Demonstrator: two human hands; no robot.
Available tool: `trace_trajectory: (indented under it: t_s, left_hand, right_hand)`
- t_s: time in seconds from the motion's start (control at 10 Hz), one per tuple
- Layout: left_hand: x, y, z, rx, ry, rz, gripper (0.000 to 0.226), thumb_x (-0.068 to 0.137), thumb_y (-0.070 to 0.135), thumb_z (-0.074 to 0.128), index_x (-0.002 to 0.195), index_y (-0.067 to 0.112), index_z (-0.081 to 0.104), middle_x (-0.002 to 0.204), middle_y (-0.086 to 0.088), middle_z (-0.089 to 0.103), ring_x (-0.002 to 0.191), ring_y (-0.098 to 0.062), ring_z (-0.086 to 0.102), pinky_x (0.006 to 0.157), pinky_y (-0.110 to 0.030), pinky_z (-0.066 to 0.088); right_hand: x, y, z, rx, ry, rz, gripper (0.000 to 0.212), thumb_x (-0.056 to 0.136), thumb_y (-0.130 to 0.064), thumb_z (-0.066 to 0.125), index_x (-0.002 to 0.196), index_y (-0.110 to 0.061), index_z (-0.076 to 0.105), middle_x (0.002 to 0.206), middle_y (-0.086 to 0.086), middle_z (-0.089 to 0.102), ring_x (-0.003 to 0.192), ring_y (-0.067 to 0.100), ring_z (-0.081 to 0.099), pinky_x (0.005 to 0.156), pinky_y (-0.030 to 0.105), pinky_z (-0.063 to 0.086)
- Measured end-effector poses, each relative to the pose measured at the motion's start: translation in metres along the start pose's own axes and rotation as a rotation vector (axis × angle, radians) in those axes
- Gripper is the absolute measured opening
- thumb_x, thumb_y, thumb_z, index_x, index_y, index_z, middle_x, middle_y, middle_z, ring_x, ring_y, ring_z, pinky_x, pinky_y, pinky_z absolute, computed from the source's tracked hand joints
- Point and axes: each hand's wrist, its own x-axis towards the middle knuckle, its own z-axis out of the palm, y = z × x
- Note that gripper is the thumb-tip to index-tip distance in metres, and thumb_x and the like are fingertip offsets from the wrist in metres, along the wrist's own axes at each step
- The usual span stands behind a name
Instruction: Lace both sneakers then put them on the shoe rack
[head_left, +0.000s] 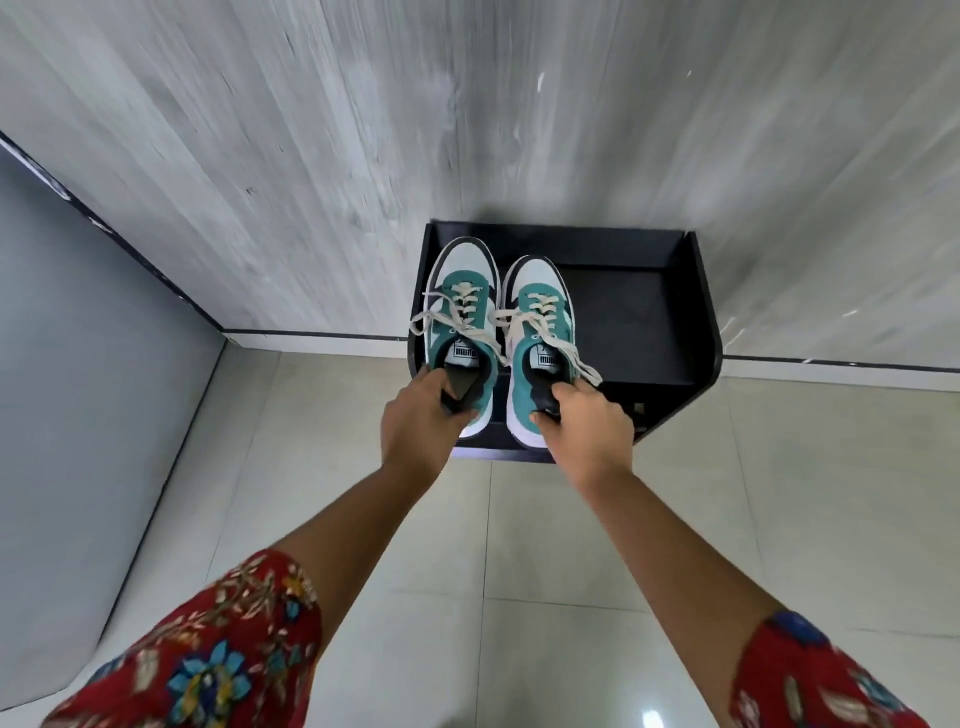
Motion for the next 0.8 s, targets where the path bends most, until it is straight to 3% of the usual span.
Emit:
trace_trajectory:
  t_s: [0.2,0.6,0.7,0.8]
  left_hand:
    - [0.034,0.004,0.002,0.029,-0.042,-0.024,0.025,0.073,0.024,0.073,0.088,0.011,0.058,0.097,-0.006,0.067,0.084,-0.031,0.060,0.066,-0.028,0.040]
    - [0.041,0.003,0.013,0.058,-0.143,-0.118,0.031,0.072,0.028,0.074,0.090,0.010,0.056,0.101,-0.010,0.065,0.086,-0.033,0.060,0.068,-0.030,0.042]
    - [0.035,0.006,0.009,0.023,-0.165,-0.112,0.045,0.070,0.030,0.076,0.106,0.015,0.053,0.112,-0.009,0.064,0.095,-0.032,0.061,0.079,-0.035,0.048]
    - [0.020,0.016,-0.004,0.044,-0.090,-0.154,0.061,0.074,0.033,0.071,0.125,0.020,0.041,0.119,-0.007,0.063,0.102,-0.033,0.062,0.080,-0.034,0.046]
  right_hand:
    - [0.029,-0.003,0.003,-0.025,0.005,-0.002,0.024,0.088,-0.033,0.054,0.099,-0.011,0.057,0.105,0.012,0.060,0.090,0.037,0.063,0.060,0.031,0.034]
    - [0.037,-0.007,0.005,0.013,-0.051,0.007,0.026,0.087,-0.033,0.057,0.106,-0.015,0.054,0.108,0.013,0.059,0.092,0.036,0.062,0.061,0.031,0.037]
    - [0.028,-0.007,0.001,0.063,-0.073,0.024,0.041,0.086,-0.033,0.057,0.124,-0.021,0.045,0.122,0.009,0.056,0.100,0.034,0.061,0.068,0.035,0.045]
    - [0.012,-0.008,-0.011,0.146,-0.009,0.060,0.051,0.086,-0.035,0.057,0.133,-0.023,0.040,0.129,0.004,0.057,0.107,0.031,0.060,0.078,0.038,0.049]
